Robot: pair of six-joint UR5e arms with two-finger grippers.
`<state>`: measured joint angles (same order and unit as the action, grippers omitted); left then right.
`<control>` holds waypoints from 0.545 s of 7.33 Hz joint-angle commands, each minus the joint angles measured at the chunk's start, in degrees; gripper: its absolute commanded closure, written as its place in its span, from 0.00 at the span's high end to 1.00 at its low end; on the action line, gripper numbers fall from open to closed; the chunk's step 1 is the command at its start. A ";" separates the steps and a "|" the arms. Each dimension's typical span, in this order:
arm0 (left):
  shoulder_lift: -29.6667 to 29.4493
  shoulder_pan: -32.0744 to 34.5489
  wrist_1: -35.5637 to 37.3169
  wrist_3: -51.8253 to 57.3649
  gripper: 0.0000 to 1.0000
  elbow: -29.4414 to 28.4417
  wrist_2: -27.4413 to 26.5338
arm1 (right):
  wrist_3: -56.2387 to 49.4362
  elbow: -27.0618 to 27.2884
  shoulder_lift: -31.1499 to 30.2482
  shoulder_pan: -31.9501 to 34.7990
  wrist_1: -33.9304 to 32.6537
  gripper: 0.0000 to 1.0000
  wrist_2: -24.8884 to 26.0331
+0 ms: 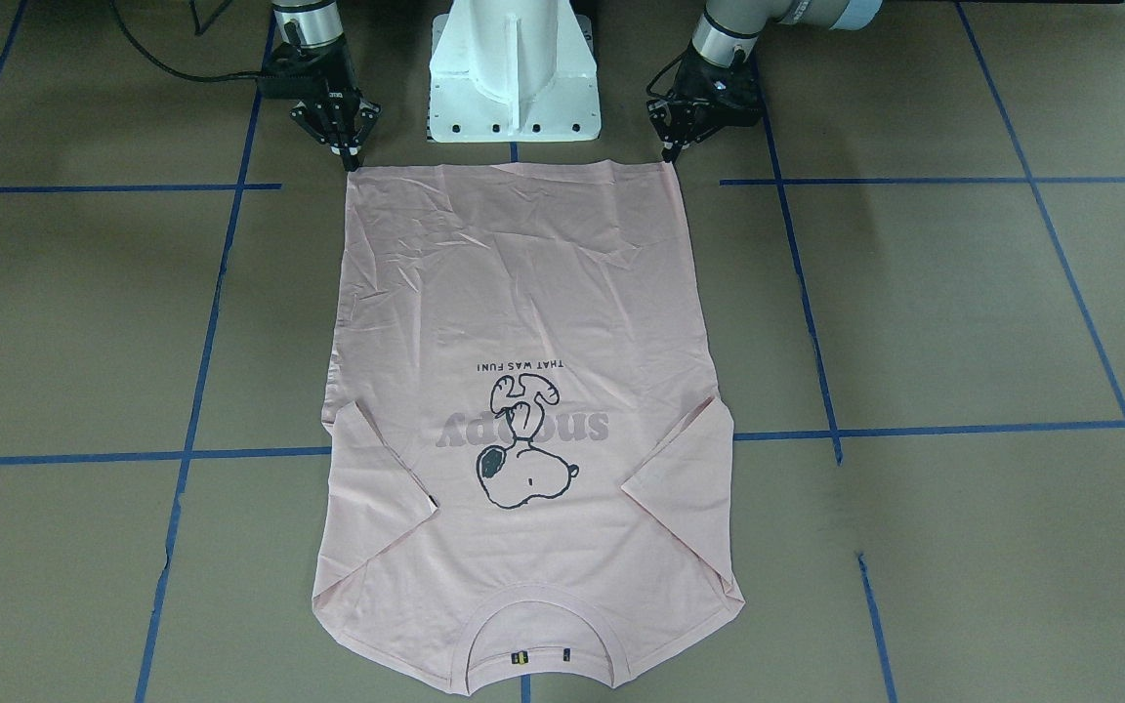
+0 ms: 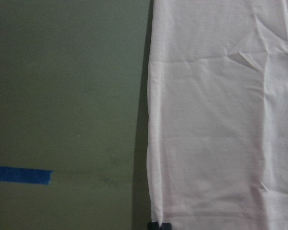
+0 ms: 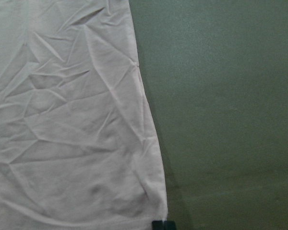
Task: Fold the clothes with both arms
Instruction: 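Grasp the two hem corners with the left and right grippers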
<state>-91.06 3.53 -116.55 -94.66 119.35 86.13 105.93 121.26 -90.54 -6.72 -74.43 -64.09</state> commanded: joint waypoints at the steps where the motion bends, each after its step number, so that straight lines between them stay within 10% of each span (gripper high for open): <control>1: 0.00 0.08 0.01 0.00 0.00 0.35 0.09 | -0.46 2.04 0.01 0.57 -0.01 0.00 -0.42; 4: 1.33 1.04 17.92 0.79 0.00 22.58 8.92 | -3.27 20.60 -4.11 1.19 -8.64 0.00 -3.04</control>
<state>-89.74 4.30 -108.48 -94.02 131.59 90.64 103.83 133.20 -93.27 -5.77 -77.58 -65.50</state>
